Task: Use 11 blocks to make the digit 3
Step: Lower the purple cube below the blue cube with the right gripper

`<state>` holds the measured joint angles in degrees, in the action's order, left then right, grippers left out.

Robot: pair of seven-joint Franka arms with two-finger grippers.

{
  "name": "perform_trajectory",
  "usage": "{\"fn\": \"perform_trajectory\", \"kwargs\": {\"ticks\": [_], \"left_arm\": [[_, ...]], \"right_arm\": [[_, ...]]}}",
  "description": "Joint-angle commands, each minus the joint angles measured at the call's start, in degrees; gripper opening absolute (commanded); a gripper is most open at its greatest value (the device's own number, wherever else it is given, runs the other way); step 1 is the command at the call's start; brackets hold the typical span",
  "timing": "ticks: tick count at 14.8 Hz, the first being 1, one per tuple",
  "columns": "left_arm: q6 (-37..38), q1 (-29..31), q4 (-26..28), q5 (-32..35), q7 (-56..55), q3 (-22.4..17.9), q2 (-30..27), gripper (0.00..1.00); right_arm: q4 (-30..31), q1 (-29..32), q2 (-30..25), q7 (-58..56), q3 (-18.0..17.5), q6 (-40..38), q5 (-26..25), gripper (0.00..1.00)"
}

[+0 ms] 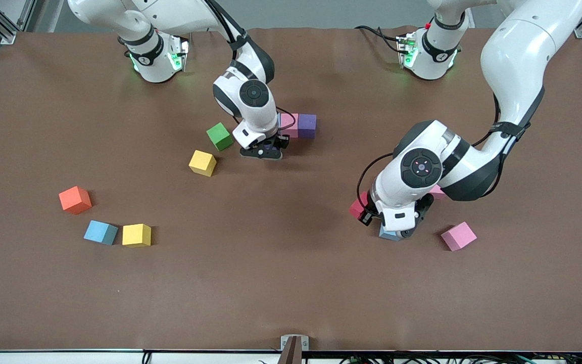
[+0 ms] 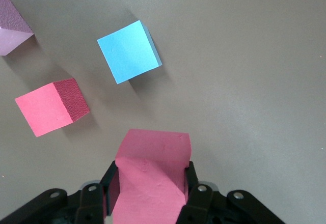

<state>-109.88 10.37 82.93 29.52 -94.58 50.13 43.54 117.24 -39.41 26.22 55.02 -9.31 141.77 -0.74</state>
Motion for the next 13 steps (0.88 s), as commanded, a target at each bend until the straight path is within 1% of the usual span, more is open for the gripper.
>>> {"fn": "perform_trajectory", "kwargs": {"ticks": [1, 7, 13], "left_arm": [[1.43, 0.52, 0.48, -0.69, -0.07, 0.58, -1.53, 0.47], [1.87, 0.70, 0.48, -0.86, -0.16, 1.02, -1.53, 0.47], [2.31, 2.19, 0.48, -0.78, -0.16, 2.69, -1.53, 0.47]], "right_arm": [[1.94, -0.59, -0.82, 1.85, 0.52, 0.53, -2.50, 0.39], [1.94, -0.23, -0.73, 1.76, 0.52, 0.62, -2.95, 0.39], [2.11, -0.23, -0.81, 1.67, 0.52, 0.09, -3.04, 0.38]]}}
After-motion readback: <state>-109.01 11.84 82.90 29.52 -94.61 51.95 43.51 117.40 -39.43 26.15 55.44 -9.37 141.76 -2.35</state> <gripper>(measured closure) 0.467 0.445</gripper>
